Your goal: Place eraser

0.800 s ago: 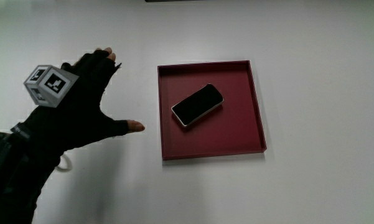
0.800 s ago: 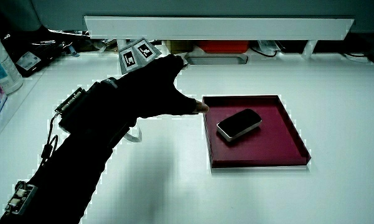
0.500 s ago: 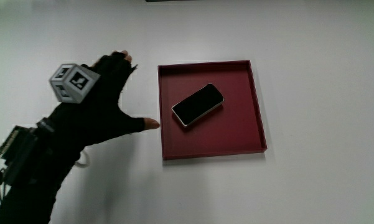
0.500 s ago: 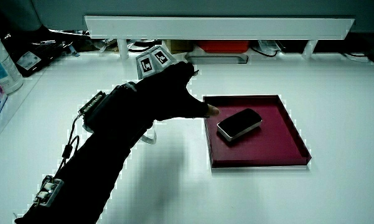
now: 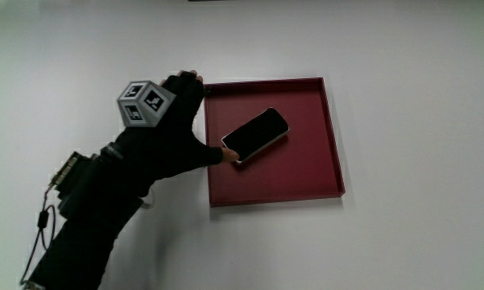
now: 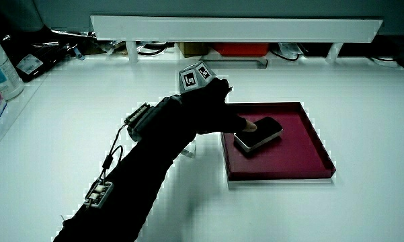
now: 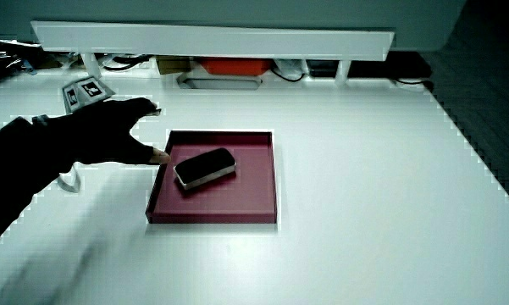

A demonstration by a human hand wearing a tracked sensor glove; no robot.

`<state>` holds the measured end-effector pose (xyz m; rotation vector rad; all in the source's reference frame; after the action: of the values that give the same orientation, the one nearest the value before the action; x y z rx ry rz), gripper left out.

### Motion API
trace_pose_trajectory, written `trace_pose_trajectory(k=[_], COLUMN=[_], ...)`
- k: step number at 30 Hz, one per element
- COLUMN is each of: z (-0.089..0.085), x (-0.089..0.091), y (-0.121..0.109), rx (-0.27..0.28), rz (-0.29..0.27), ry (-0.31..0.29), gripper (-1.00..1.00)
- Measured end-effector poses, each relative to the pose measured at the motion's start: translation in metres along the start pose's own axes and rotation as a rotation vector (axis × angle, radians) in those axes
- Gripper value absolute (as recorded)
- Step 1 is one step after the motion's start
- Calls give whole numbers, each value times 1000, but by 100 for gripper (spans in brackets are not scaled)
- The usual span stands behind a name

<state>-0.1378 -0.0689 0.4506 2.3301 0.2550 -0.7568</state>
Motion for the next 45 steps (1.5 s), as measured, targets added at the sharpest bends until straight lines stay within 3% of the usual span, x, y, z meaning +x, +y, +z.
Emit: trace_pose_trajectory(k=[3,4,5,7,8,10,17,27,34,40,45], z=[-11,-14,-19,-25,-33,-38,-56,-86,-93,-91,-93], x=[0,3,0,4,-1,6,17,17,15,17,18], y=[10,12,19,23,32,34,45,61,64,62,59], rx=[-19,-24,-17,-25,-29,-47,-50,-67,-57,-31,31], rz=[23,54,25,47,22,59,99,111,105,95,58], ry=[-6,-7,10,21,20,32,115,167,178,174,162], gripper=[0,0,0,0,0,0,0,0,0,-25,-46])
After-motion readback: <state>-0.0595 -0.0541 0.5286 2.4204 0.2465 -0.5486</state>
